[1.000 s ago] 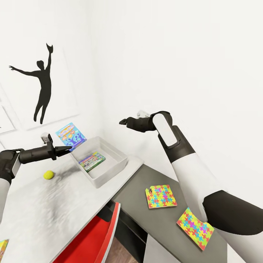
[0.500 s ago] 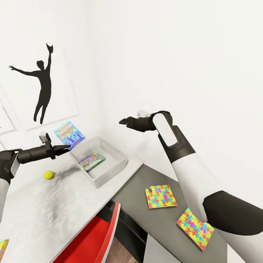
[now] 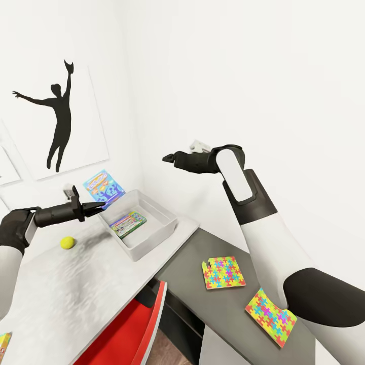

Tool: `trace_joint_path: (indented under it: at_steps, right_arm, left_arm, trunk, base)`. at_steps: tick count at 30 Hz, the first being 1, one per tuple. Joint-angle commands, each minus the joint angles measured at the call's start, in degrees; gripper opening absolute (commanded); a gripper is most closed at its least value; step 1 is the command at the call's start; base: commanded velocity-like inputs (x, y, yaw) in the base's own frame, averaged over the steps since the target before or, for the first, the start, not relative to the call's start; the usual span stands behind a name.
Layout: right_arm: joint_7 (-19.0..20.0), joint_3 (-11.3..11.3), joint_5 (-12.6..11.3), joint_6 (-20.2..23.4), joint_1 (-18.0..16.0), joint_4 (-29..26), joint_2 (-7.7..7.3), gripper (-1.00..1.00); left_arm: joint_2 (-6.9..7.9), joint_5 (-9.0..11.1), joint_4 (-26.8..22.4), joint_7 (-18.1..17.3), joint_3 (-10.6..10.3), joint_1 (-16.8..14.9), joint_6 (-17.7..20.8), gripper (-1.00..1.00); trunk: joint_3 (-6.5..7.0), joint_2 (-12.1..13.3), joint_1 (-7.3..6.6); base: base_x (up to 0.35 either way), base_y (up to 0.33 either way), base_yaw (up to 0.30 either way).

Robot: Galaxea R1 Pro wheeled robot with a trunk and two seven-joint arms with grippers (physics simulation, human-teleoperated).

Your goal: Put all the toys in the child's room - the three board games (two on the bed and one on the table), the two jigsaw puzzles on the table, and the tennis ball on the table - inside the toy box on the table in the child's room.

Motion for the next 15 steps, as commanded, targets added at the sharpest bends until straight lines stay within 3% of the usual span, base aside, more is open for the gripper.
trace_joint_path:
  at_steps: [1, 10, 15]
  right_arm:
    - [-0.6, 0.0, -0.6, 0.1, 0.0, -0.3, 0.0, 1.0]
    - [-1.0, 0.1, -0.6, 1.7, -0.8, -0.8, 0.0, 1.0]
    - [-2.3, 0.1, -0.8, 2.4, -2.0, -0.9, 0.0, 1.0]
  left_arm:
    - [-0.39, -0.3, 0.0, -0.2, 0.1, -0.1, 0.6, -1.0]
    - [-3.51, -0.3, 0.0, 0.0, 0.1, -0.3, 0.6, -1.0]
    - [-6.51, -0.3, 1.5, 2.2, 0.1, -1.8, 0.6, -1.0]
  trunk:
    - [-0.1, -0.1, 0.02]
    - [-0.1, -0.1, 0.02]
    - [-0.1, -0.1, 0.02]
  base:
    - [0.0, 0.0, 0.0]
    - [0.0, 0.0, 0.0]
    - [0.0, 0.0, 0.0]
